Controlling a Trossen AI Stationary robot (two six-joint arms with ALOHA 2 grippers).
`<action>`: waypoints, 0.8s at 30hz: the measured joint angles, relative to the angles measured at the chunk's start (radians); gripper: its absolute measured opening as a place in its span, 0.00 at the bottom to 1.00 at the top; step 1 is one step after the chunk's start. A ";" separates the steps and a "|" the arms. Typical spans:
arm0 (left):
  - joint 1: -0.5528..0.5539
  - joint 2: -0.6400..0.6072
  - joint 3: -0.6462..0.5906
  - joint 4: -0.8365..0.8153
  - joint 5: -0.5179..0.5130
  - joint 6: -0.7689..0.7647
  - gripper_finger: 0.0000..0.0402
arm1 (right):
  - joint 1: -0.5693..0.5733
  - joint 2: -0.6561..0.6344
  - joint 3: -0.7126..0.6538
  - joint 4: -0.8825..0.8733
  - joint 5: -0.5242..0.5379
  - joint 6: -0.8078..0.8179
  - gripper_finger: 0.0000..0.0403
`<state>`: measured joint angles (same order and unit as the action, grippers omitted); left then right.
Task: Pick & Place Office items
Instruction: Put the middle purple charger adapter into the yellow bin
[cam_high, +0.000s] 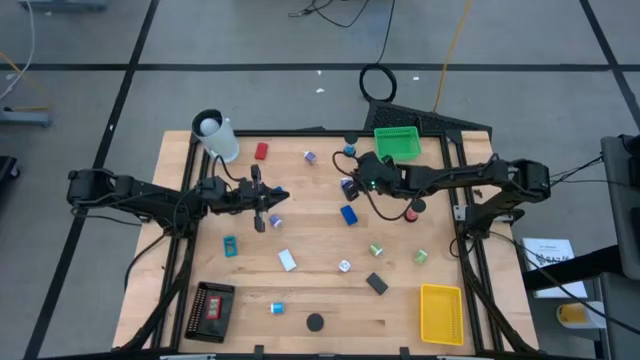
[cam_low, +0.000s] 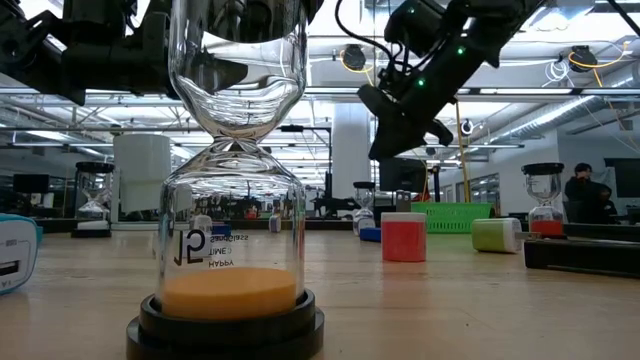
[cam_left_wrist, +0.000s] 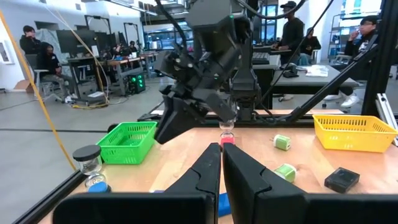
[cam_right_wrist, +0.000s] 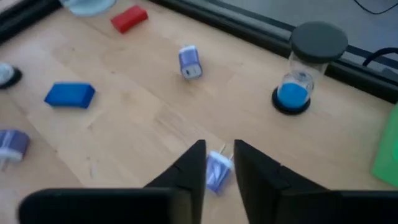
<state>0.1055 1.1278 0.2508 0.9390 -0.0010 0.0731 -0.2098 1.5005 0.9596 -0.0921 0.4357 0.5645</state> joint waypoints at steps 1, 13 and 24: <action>0.000 0.000 0.000 0.000 0.000 0.000 0.06 | -0.008 0.000 0.000 0.008 -0.009 0.001 0.24; 0.000 0.000 0.000 0.000 0.000 0.000 0.06 | -0.025 0.085 0.002 0.042 -0.046 0.035 0.43; 0.000 0.000 0.000 0.000 0.000 0.000 0.06 | -0.040 0.188 0.010 0.081 -0.048 0.033 0.58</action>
<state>0.1055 1.1278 0.2508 0.9387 -0.0010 0.0734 -0.2495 1.6882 0.9696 -0.0112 0.3874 0.5975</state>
